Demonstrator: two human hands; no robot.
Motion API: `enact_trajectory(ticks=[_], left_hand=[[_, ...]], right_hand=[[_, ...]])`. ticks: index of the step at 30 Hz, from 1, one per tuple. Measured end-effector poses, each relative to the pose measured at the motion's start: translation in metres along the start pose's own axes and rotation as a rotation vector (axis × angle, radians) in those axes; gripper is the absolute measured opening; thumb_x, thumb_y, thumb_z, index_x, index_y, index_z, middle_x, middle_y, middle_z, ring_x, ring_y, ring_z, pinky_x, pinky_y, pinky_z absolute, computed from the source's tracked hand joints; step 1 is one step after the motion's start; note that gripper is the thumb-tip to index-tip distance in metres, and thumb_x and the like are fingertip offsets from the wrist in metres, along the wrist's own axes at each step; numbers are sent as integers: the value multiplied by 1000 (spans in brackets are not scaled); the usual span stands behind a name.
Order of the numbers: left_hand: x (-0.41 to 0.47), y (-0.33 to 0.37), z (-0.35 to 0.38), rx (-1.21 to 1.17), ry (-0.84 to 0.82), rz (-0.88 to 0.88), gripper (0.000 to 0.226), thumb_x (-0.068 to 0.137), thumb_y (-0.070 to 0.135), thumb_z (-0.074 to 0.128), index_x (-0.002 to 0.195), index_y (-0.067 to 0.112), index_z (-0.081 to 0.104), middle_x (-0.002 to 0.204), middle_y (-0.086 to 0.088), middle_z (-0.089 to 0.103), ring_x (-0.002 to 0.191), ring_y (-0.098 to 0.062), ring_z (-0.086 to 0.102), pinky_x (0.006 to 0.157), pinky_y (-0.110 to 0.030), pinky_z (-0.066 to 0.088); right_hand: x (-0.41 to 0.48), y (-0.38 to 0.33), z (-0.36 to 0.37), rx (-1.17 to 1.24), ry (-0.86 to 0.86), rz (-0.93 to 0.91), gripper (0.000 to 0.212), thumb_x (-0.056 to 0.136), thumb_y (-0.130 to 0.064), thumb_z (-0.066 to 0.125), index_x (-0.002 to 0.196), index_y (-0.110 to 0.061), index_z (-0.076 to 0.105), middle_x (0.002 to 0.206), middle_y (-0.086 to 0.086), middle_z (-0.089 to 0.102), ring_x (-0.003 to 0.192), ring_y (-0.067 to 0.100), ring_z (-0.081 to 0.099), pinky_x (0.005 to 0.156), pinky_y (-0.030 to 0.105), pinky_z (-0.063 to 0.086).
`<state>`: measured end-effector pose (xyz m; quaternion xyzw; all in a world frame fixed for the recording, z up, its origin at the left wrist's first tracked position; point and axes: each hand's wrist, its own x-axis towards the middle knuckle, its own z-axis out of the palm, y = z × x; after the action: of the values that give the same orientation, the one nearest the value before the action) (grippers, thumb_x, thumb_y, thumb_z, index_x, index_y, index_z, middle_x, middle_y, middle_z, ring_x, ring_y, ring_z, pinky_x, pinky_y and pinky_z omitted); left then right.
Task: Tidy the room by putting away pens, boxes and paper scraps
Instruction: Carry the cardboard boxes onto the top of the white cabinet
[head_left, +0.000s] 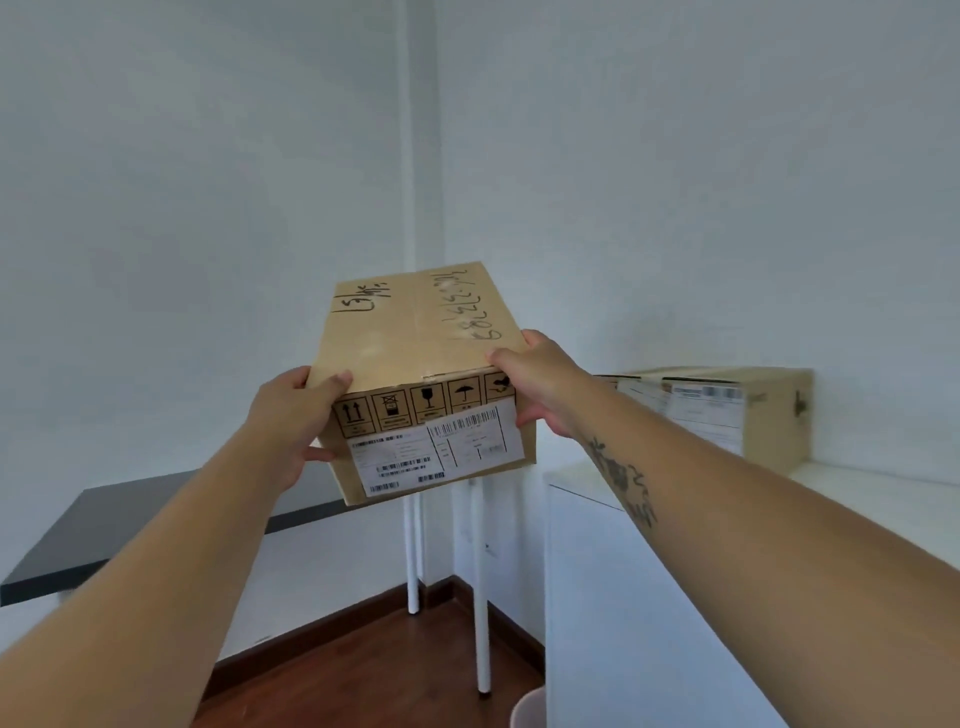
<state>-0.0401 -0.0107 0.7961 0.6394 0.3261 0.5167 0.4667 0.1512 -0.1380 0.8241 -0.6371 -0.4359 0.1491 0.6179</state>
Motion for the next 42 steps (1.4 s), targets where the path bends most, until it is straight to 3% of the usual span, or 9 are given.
enact_trajectory(ticks=[3, 6, 11, 17, 28, 35, 37, 39, 42], left_hand=[[-13, 17, 31, -25, -89, 19, 24, 98, 28, 59, 117, 14, 60, 100, -8, 67, 86, -20, 60, 57, -40, 55], [-34, 39, 65, -61, -199, 43, 21, 97, 28, 60, 113, 14, 61, 97, -9, 67, 88, -22, 62, 55, -39, 53], [-74, 71, 112, -76, -385, 87, 24, 96, 30, 62, 113, 13, 61, 99, -11, 68, 89, -25, 64, 57, -42, 56], [-123, 106, 171, -167, -615, 152, 28, 96, 32, 62, 113, 10, 63, 103, -11, 69, 95, -28, 65, 73, -52, 60], [-167, 89, 265, -135, -885, 157, 28, 95, 33, 62, 108, 8, 63, 101, -10, 70, 89, -25, 67, 66, -43, 61], [-161, 56, 312, -47, -939, 190, 29, 97, 35, 58, 117, 16, 67, 103, -6, 69, 86, -28, 67, 66, -46, 62], [-149, 50, 327, 8, -892, 316, 35, 97, 45, 54, 120, 21, 66, 112, -2, 67, 93, -28, 67, 75, -47, 62], [-138, 40, 345, 83, -819, 475, 44, 97, 54, 47, 126, 26, 64, 120, 2, 65, 105, -23, 62, 86, -39, 54], [-115, 20, 368, 146, -778, 624, 45, 98, 58, 38, 124, 30, 62, 114, 9, 65, 109, -17, 58, 86, -36, 45]], right_hand=[[-23, -12, -40, -42, 85, -5, 24, 96, -18, 49, 120, -21, 50, 95, -6, 61, 78, 14, 62, 74, 49, 59], [-61, -26, -83, -98, 197, -10, 18, 98, -17, 49, 115, -21, 48, 88, -9, 56, 71, 9, 55, 60, 38, 55], [-119, -42, -149, -167, 389, 3, 31, 97, -23, 51, 128, -20, 46, 93, -9, 52, 77, 11, 51, 85, 55, 54], [-189, -60, -218, -212, 590, 30, 29, 96, -27, 54, 123, -22, 49, 116, 0, 62, 106, 27, 61, 86, 60, 54], [-243, -29, -279, -295, 797, 226, 30, 97, -26, 52, 126, -19, 49, 111, 4, 65, 97, 30, 67, 81, 58, 56], [-236, 9, -291, -326, 827, 408, 38, 98, -32, 52, 130, -12, 46, 116, 9, 60, 91, 29, 66, 67, 58, 59], [-226, 11, -292, -389, 823, 440, 42, 99, -37, 47, 134, -13, 40, 114, 8, 59, 87, 27, 66, 64, 54, 61], [-213, 16, -294, -475, 812, 452, 45, 101, -41, 40, 138, -17, 37, 116, 6, 59, 87, 26, 67, 61, 49, 61], [-194, 31, -298, -582, 802, 433, 52, 98, -53, 40, 137, -19, 44, 115, 5, 61, 92, 25, 65, 54, 45, 61]])
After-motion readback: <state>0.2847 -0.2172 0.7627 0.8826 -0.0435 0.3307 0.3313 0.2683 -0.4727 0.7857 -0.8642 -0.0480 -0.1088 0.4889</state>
